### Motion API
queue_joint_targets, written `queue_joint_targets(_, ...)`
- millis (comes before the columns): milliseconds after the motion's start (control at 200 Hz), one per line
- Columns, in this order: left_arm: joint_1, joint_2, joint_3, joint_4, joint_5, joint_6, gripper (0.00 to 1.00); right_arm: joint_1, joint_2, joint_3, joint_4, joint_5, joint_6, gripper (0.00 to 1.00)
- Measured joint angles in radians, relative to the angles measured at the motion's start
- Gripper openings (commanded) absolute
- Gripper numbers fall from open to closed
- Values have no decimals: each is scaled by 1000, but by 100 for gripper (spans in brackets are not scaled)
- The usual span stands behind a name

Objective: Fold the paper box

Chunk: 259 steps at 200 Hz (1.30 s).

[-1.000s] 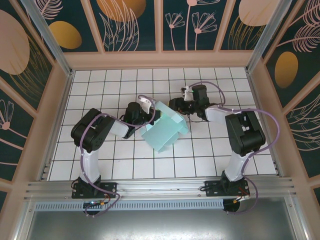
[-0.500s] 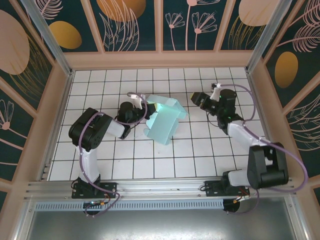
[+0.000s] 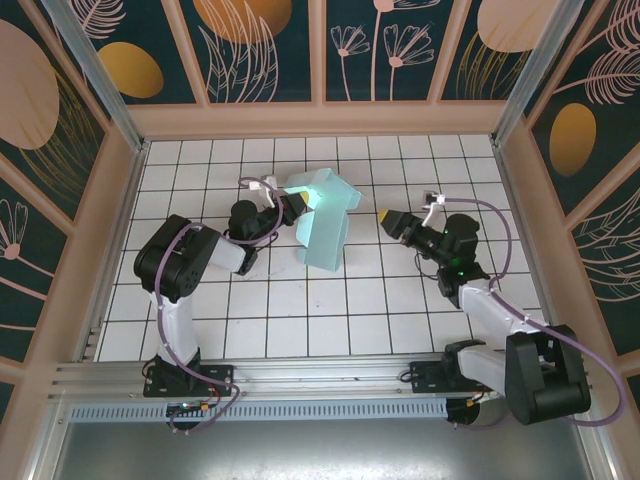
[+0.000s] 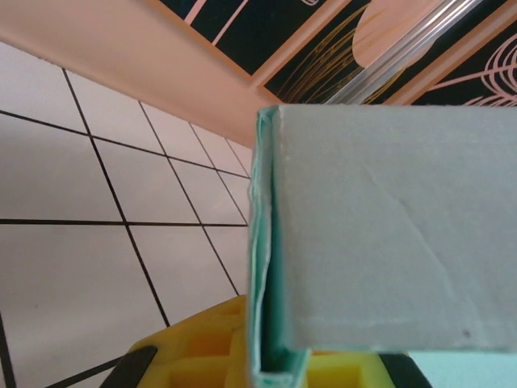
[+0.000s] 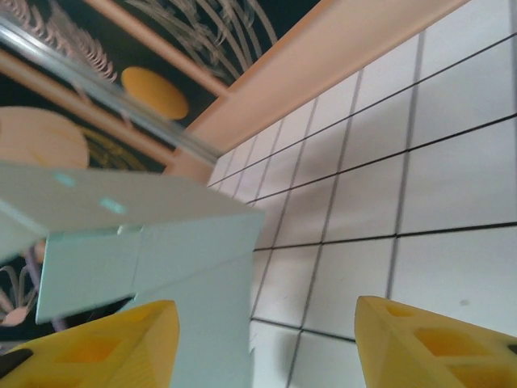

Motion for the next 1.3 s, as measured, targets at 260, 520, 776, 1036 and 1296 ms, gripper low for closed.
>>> queue_joint_targets(260,0,2,23,48,21,-49,0,113,96,34,179,-6,96,50)
queue_joint_targets(520,0,3,26,53,37,-53,0,141,198,117,241,-6,169,47)
queue_joint_targets(776,0,3,31,52,45,-52,0,173,242,168,262,-10,177,41)
queue_joint_targets(1036,2,10,32,42,45,-47,0,180,286,196,252,-6,198,19)
queue_joint_targets(1296,5,10,34,-7,5,12,0,180,292,218,145,24,192,0)
